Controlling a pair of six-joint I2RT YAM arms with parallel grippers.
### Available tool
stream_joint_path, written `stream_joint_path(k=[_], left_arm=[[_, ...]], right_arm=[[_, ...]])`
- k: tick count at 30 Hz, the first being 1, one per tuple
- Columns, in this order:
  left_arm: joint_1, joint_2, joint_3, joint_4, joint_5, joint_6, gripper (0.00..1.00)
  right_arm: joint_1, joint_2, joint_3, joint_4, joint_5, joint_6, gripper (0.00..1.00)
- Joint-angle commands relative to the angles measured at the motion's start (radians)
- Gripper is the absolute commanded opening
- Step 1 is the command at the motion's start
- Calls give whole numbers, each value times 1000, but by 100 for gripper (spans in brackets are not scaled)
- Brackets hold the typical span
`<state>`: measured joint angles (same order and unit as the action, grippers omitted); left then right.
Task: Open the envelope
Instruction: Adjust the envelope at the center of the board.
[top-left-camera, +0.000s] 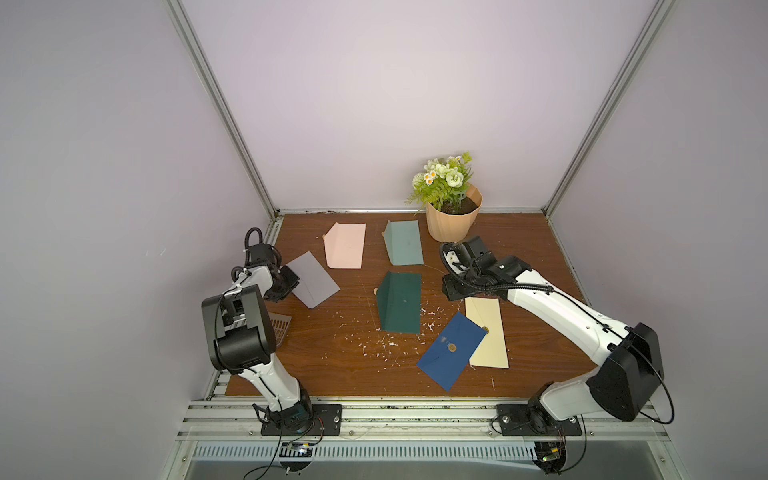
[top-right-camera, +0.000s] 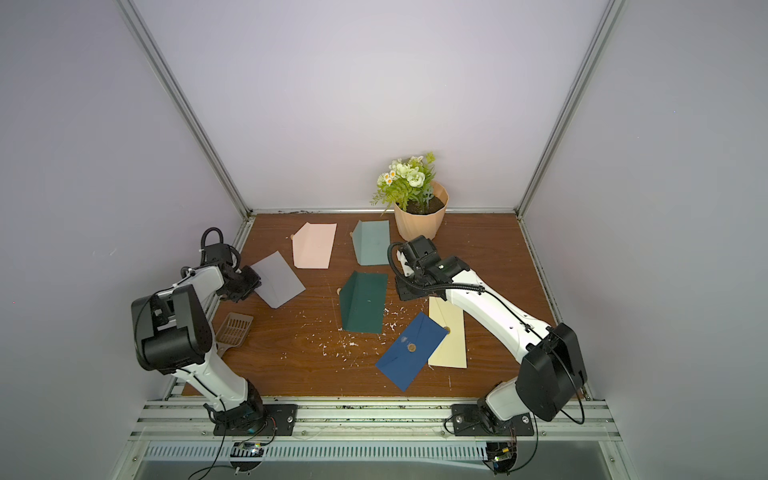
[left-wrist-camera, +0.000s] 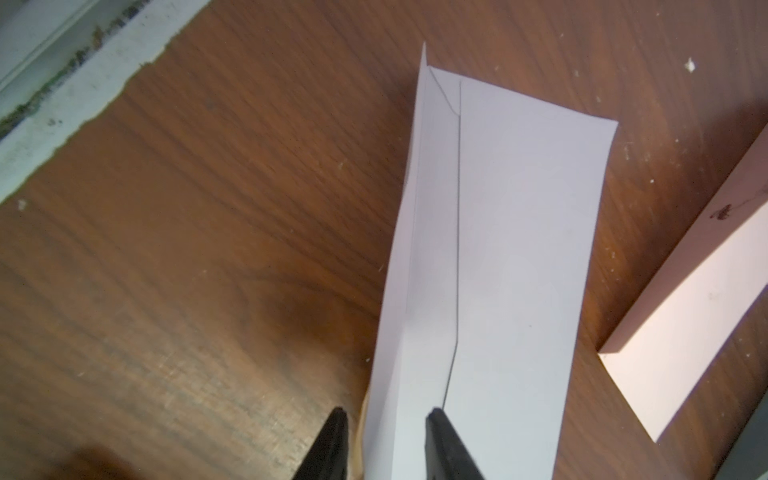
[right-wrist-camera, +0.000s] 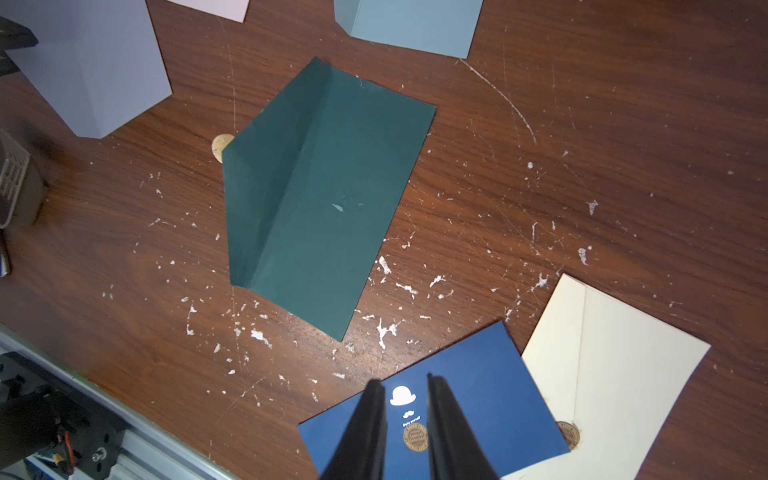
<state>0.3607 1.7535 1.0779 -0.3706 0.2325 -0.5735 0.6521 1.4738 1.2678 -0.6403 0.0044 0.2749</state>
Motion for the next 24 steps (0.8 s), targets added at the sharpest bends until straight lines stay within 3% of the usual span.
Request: stream_joint_path(k=[1,7,11,18,24], left_arm=[[15,37,25,-19,11,39,33],[16,67,30,-29,2,72,24],[17,66,30,-36,7,82,1],[17,15,36,-74,21,145,0],[17,0,71,-147,226,326,0]], right_arm=[[-5,2,7,-5,16,4,25],[-4,9,10,-7,5,3,24],[-4,14,10,-9,-2,-2,24],[-4,35,14,-9,-37,-12,24],[-4,62,24,-4,-80,-21,23]])
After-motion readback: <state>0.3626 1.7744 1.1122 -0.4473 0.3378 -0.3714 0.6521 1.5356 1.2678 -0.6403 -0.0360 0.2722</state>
